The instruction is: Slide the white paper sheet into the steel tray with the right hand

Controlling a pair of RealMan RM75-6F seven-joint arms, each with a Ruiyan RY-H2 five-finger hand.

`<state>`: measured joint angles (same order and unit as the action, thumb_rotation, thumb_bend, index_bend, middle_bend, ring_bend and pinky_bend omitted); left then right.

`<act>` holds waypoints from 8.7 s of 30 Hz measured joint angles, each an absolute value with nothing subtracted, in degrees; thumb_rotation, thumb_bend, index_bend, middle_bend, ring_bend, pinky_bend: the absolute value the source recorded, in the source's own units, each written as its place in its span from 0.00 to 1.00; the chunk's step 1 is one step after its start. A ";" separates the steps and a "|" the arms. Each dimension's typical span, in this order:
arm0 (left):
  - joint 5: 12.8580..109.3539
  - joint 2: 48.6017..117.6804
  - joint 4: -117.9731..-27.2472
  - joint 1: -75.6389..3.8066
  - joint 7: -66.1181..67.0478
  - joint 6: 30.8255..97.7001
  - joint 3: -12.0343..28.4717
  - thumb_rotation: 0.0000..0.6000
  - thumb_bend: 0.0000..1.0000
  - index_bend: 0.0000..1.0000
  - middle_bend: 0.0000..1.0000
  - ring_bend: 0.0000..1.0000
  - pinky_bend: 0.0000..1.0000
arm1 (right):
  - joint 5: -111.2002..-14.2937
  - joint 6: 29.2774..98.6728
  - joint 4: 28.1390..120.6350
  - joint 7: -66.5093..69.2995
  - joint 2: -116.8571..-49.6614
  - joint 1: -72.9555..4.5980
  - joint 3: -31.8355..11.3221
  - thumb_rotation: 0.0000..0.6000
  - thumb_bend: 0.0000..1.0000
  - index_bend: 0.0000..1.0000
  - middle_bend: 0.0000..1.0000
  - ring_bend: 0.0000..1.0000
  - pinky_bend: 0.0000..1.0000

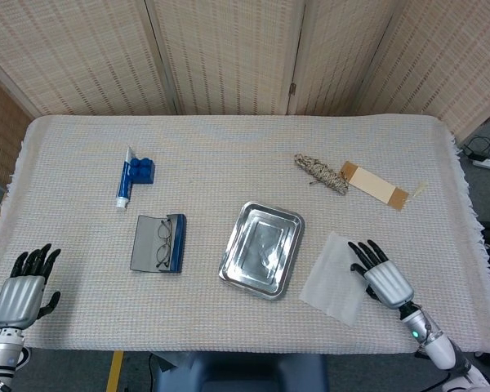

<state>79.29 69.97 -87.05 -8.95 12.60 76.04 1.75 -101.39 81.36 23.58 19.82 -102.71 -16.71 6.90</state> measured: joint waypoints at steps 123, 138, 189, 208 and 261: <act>75.96 66.39 -87.30 -9.36 5.17 73.82 2.89 1.00 0.44 0.00 0.00 0.00 0.00 | -95.08 65.40 28.50 16.02 -111.96 -45.26 1.42 1.00 0.46 0.00 0.00 0.00 0.00; 76.34 67.38 -87.00 -8.59 5.11 77.00 3.79 1.00 0.44 0.00 0.00 0.00 0.00 | -74.06 44.88 72.62 -20.36 -92.08 -49.83 -6.22 1.00 0.44 0.00 0.00 0.00 0.00; 78.85 65.45 -89.97 -8.16 2.22 77.48 3.02 1.00 0.44 0.00 0.00 0.00 0.00 | -36.17 42.57 95.73 -36.09 -82.52 -60.88 -3.79 1.00 0.82 0.15 1.00 1.00 1.00; 77.76 64.83 -90.65 -8.02 2.34 76.99 3.13 1.00 0.44 0.00 0.00 0.00 0.00 | -25.46 42.16 90.21 -37.14 -88.29 -67.75 0.07 1.00 0.86 0.16 1.00 1.00 1.00; 79.51 64.70 -91.21 -7.70 2.88 78.16 2.64 1.00 0.44 0.00 0.00 0.00 0.00 | -46.37 50.78 101.19 -24.44 -78.35 -60.24 1.81 1.00 0.86 0.22 0.98 1.00 0.99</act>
